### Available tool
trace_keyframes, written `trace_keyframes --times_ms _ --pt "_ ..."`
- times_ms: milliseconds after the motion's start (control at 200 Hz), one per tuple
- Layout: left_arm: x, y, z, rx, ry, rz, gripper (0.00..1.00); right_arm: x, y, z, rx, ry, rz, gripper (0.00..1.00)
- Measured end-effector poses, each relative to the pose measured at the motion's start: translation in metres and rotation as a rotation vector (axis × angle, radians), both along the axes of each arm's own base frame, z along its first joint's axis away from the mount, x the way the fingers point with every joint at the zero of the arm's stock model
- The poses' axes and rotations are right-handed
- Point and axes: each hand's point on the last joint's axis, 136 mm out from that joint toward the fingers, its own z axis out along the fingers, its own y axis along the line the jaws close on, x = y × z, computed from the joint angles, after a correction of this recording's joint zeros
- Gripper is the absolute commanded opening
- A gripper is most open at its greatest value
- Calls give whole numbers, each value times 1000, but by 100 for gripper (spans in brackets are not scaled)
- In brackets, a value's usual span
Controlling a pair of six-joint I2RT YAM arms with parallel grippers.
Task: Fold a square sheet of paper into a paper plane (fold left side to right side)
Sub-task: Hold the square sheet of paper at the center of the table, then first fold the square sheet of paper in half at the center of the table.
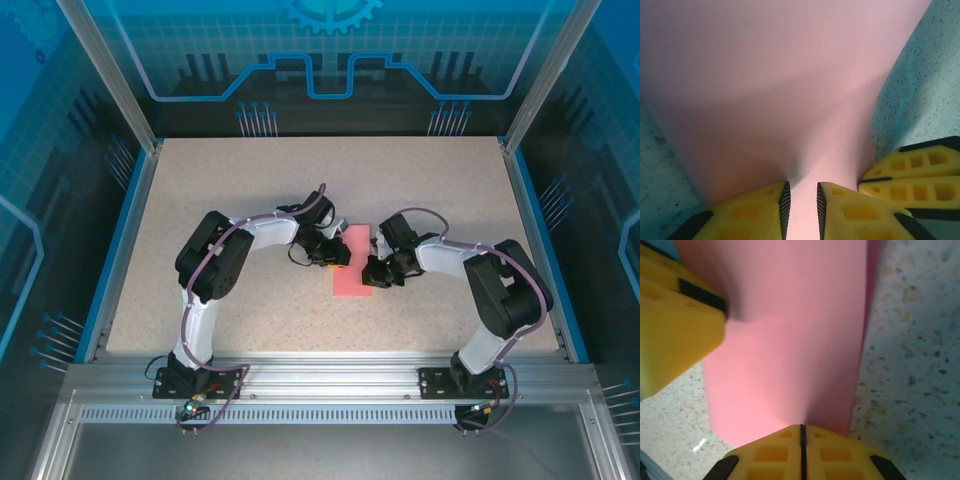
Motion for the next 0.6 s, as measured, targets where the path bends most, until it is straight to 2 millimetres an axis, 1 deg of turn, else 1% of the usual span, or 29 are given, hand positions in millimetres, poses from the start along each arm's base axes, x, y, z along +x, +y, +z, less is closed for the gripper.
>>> trace_keyframes --times_ms 140,265,475,600 --pt "0 -1 3 3 2 -2 29 0 -1 -1 -13 3 1 8" --pt "0 0 4 17 6 1 29 0 -1 -1 -20 8 2 7" --pt "7 1 8 10 -10 10 21 0 -2 -2 -25 12 1 7" --pt "16 1 10 -5 -35 21 17 0 -1 -1 -28 15 1 7"
